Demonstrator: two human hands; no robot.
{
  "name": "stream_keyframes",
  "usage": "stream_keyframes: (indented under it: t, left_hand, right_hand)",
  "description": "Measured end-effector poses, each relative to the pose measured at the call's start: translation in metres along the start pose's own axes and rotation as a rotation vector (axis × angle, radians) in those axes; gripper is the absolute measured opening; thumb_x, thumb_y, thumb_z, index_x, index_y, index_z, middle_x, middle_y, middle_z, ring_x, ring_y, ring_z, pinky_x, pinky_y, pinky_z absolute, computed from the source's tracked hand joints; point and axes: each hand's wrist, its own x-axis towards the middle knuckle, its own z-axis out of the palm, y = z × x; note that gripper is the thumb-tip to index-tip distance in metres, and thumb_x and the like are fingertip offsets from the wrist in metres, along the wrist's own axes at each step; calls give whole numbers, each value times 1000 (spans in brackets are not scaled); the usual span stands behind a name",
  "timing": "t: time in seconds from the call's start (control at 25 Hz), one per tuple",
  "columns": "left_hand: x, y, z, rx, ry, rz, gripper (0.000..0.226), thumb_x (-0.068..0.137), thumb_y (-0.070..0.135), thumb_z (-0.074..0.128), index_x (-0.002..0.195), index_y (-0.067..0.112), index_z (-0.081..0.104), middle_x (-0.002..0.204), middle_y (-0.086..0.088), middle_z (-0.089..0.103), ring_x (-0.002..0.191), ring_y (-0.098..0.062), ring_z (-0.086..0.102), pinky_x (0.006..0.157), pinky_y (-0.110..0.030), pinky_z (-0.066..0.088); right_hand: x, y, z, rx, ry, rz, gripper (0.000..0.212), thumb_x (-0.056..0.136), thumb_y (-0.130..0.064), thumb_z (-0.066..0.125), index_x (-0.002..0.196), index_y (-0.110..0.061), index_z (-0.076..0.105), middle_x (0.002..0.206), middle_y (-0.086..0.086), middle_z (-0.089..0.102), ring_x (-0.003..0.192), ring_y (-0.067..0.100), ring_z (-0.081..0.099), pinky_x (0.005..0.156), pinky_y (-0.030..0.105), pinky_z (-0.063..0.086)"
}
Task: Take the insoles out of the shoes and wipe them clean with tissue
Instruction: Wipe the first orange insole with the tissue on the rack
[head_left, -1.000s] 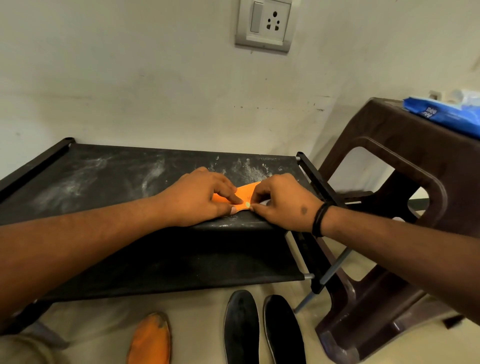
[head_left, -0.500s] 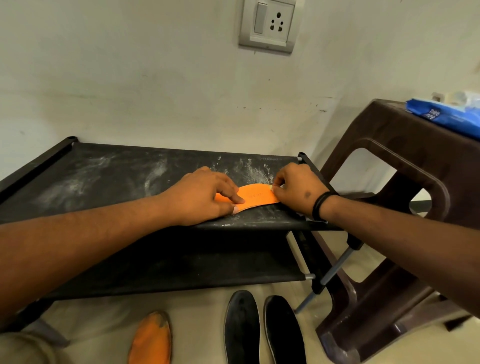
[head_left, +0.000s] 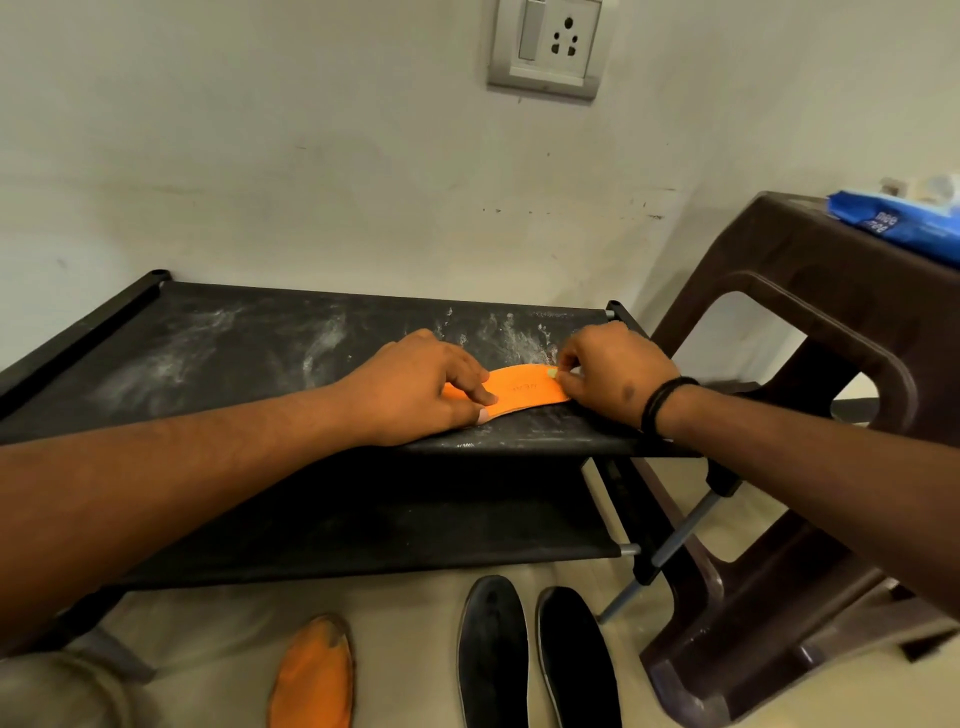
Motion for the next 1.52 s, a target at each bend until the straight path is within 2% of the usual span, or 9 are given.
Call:
stream_keyframes:
  t: [0.2,0.36,0.48,0.6,0.8,0.92,1.08,1.28,1.52]
  left_hand:
    - [-1,-1,-1,-2,10,-10,20,91,37,71,110,42,76,133,19,62,105,3,40,109,-48,38]
    - [-3,0,-1,11,16,4,18,89,42,72,106,39,78,128,16,65,111,-1,51,102,-34,43]
    - [-3,0,-1,-11,18,9,18,88,45,72,102,36,80,124,13,67,113,-3,57,97,-29,45]
    - [-2,-1,1,0,19,9,19,87,48,72,102,38,79,124,15,67,118,-8,56,100,-39,47]
    - [-1,-1,1,-16,37,-10,19,87,47,73,101,37,79,122,15,71,118,-9,56,100,-42,48]
    - [-1,-1,1,-39,26,-21,17,85,47,74,96,36,80,114,11,75,109,-9,64,94,-43,54]
    - [-6,-1,0,-39,13,-40,39,71,68,59,90,40,79,87,13,77,75,-6,68,73,-40,58]
    - [-6,0,-1,-37,8,-57,25,81,56,71,94,37,80,122,13,72,111,-8,66,95,-43,55]
    - [-6,2,0,-22,24,-22,19,92,41,67,94,29,81,121,11,72,106,-9,66,92,-42,55]
  right_hand:
    - [16,-13,16,209,53,58,18,92,-22,59,95,-16,76,100,6,74,91,23,69,85,38,57]
    - [-2,-36,13,313,-1,-132,17,92,-17,62,100,-12,77,103,4,74,97,16,67,86,25,50]
    - [-11,-37,4,237,-70,-253,17,91,-22,64,101,-14,75,105,0,73,97,13,66,87,25,51]
    - [-2,-21,-1,70,-79,-161,18,92,-30,63,100,-19,74,104,1,72,95,19,67,85,39,57]
    - [15,-23,14,63,24,30,19,92,-22,58,89,-14,75,94,8,72,84,28,68,79,43,58]
    - [21,-43,24,236,55,33,18,92,-19,60,92,-13,77,93,10,74,85,26,69,81,40,58]
    - [16,-64,21,294,-32,-116,20,91,-13,58,96,-13,77,94,6,75,85,19,68,81,34,57]
    - [6,-33,5,152,-75,-122,19,94,-23,61,102,-17,76,105,3,74,94,19,68,88,36,56]
    - [-12,-30,-6,184,-117,-87,20,91,-15,64,106,-10,76,110,7,73,101,21,68,95,36,53]
